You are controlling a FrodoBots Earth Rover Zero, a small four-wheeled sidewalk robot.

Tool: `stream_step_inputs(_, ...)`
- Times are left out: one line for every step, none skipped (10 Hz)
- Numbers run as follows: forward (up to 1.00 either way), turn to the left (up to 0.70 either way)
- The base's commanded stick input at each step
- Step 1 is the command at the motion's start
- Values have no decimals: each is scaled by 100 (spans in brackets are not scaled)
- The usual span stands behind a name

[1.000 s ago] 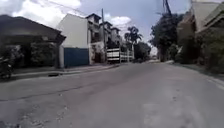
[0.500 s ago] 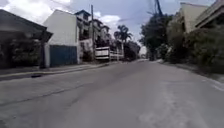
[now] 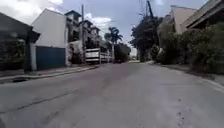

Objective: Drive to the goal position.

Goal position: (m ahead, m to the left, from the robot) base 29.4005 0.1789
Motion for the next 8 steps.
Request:
stream_step_inputs(100, -40)
stream_step_inputs(100, -40)
stream_step_inputs(100, -40)
stream_step_inputs(100, -40)
stream_step_inputs(100, -40)
stream_step_inputs(100, -40)
stream_step_inputs(100, -35)
stream_step_inputs(100, -13)
